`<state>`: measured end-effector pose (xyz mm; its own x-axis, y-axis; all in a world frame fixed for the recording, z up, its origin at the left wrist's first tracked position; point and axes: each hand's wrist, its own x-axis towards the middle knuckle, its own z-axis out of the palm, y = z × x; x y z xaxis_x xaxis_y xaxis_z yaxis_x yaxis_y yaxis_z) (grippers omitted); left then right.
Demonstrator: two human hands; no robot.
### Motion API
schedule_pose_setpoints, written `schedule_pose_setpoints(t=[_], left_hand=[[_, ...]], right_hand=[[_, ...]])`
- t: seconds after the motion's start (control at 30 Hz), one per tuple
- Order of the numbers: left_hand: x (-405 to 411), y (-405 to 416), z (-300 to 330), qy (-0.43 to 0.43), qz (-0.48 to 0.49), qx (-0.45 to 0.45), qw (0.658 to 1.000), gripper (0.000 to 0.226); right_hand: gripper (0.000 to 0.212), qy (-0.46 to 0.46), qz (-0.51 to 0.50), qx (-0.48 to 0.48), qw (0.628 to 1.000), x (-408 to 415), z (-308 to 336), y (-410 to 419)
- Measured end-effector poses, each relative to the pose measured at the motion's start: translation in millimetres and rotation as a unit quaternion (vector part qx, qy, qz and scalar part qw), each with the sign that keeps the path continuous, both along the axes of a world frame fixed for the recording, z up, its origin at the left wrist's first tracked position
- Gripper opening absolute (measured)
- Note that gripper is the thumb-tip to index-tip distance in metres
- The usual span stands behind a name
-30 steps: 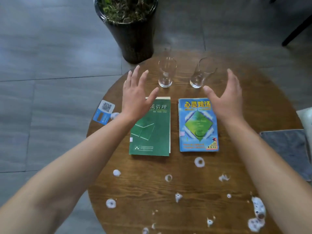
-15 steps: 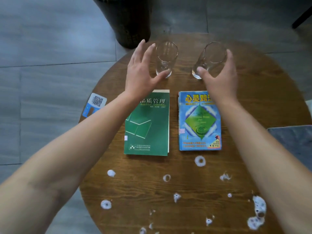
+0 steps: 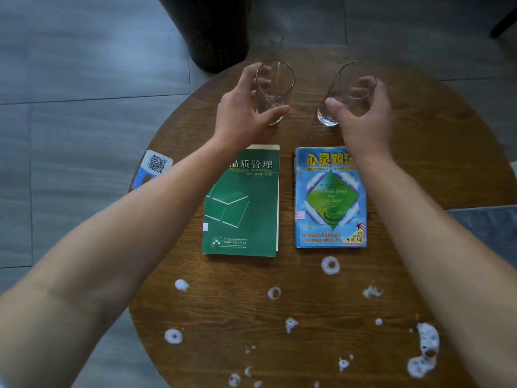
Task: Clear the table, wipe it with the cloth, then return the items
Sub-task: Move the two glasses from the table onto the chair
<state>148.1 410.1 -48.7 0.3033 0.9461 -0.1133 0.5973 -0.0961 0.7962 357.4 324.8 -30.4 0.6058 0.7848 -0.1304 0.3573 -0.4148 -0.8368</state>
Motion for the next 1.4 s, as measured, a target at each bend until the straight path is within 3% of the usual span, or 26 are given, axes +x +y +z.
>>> schedule_pose_setpoints(t=[0.2,0.53,0.77,0.93,1.27,1.4], left_hand=[[-6.6,-15.7,10.2,-0.089,0.04,-0.007,0.995,0.083],[-24.8,-69.5,63.0,-0.182,0.071,0.042,0.98,0.078],[-36.3,-125.4,91.6,-0.184,0.067,0.038,0.98,0.075],[-39.9,-177.4,140.9,-0.199,0.06,0.035,0.978,0.075],[-42.9,-260.2,222.5,-0.204,0.041,0.061,0.976,0.072],[-47.5,-295.9,251.3,-0.233,0.038,0.06,0.97,0.071]], right_hand=[[0.042,-0.011,-0.019,0.053,0.998,-8.1,15.2,0.6],[0.049,0.062,-0.016,0.142,0.988,-22.2,56.7,-46.4],[0.06,0.083,-0.006,0.156,0.984,-38.0,87.4,-102.9],[0.058,0.053,0.03,0.167,0.984,-49.1,150.3,-157.5],[0.074,0.028,0.063,0.17,0.983,-50.1,240.1,-243.1],[0.07,0.011,0.065,0.186,0.98,-50.9,271.8,-282.0]])
